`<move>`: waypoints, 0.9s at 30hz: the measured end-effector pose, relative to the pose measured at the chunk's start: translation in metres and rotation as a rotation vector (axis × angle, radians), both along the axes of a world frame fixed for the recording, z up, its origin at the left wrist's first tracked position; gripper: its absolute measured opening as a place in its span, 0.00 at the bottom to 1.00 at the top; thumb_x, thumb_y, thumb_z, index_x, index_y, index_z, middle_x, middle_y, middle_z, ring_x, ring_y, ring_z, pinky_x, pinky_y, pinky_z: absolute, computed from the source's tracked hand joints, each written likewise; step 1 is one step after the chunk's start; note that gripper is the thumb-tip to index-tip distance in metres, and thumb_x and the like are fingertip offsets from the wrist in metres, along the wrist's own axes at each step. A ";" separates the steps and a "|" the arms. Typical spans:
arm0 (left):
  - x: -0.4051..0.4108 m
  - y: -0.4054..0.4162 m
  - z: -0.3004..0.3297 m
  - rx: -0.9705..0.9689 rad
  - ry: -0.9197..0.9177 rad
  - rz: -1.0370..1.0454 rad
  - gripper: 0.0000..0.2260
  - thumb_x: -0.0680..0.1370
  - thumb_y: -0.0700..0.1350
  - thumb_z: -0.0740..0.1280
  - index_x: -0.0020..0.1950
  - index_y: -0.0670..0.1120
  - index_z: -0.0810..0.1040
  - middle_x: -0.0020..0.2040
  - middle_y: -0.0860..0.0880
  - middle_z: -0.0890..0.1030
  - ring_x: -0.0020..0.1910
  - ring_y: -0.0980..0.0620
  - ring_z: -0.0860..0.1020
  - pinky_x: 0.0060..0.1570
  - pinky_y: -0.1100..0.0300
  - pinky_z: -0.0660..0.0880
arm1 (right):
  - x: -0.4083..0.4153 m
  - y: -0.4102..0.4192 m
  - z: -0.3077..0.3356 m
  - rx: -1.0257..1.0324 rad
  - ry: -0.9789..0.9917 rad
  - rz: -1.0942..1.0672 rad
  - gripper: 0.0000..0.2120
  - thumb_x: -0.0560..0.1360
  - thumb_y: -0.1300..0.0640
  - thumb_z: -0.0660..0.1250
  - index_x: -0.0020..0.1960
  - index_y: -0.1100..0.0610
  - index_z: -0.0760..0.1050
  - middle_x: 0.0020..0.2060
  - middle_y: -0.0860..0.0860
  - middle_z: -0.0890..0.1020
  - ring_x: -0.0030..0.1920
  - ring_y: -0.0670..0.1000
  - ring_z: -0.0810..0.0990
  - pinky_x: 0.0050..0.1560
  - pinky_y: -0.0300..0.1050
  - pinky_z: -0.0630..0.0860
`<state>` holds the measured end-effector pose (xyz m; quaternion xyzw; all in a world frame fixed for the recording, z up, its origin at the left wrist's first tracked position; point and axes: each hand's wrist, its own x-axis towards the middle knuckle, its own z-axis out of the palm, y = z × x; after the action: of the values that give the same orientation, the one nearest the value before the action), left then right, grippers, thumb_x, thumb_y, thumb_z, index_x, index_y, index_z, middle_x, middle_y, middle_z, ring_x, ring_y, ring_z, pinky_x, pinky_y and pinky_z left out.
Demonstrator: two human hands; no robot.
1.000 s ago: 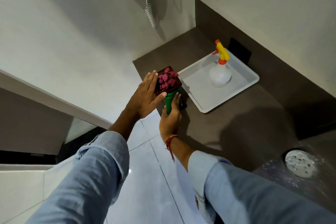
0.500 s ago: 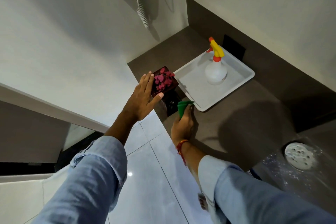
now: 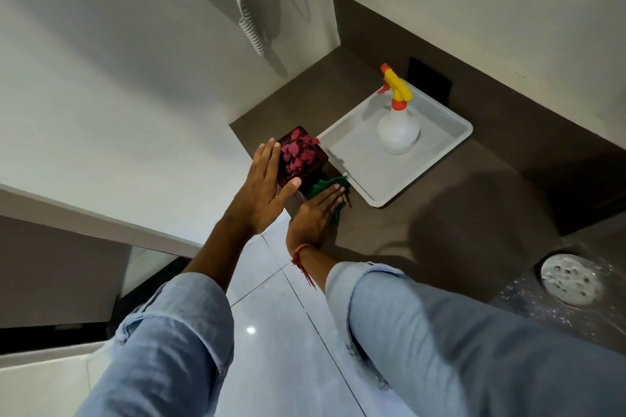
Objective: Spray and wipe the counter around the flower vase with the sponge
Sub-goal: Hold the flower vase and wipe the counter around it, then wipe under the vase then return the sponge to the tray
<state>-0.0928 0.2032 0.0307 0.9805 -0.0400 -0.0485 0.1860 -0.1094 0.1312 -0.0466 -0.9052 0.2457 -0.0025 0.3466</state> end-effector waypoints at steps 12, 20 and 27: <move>-0.001 0.000 0.002 0.018 0.022 -0.001 0.40 0.78 0.70 0.48 0.81 0.48 0.42 0.82 0.48 0.44 0.81 0.48 0.41 0.76 0.46 0.48 | -0.034 -0.054 0.000 -0.028 0.069 0.552 0.16 0.79 0.52 0.65 0.63 0.58 0.79 0.53 0.59 0.86 0.49 0.57 0.86 0.46 0.48 0.83; -0.002 0.000 0.003 0.024 0.026 0.008 0.40 0.77 0.72 0.47 0.81 0.49 0.42 0.82 0.49 0.44 0.81 0.49 0.41 0.78 0.45 0.49 | -0.021 -0.125 0.014 0.050 0.007 0.331 0.14 0.82 0.55 0.58 0.61 0.61 0.75 0.52 0.60 0.84 0.52 0.60 0.83 0.50 0.49 0.78; 0.000 -0.002 0.003 0.030 0.029 0.014 0.41 0.77 0.71 0.47 0.81 0.48 0.42 0.82 0.49 0.43 0.81 0.48 0.41 0.76 0.49 0.47 | -0.004 -0.080 0.015 0.053 0.161 0.502 0.25 0.82 0.56 0.60 0.75 0.64 0.60 0.68 0.63 0.73 0.65 0.61 0.76 0.61 0.52 0.77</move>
<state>-0.0932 0.2014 0.0337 0.9826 -0.0298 -0.0618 0.1724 -0.1136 0.0517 -0.0313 -0.9258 0.0401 0.1619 0.3392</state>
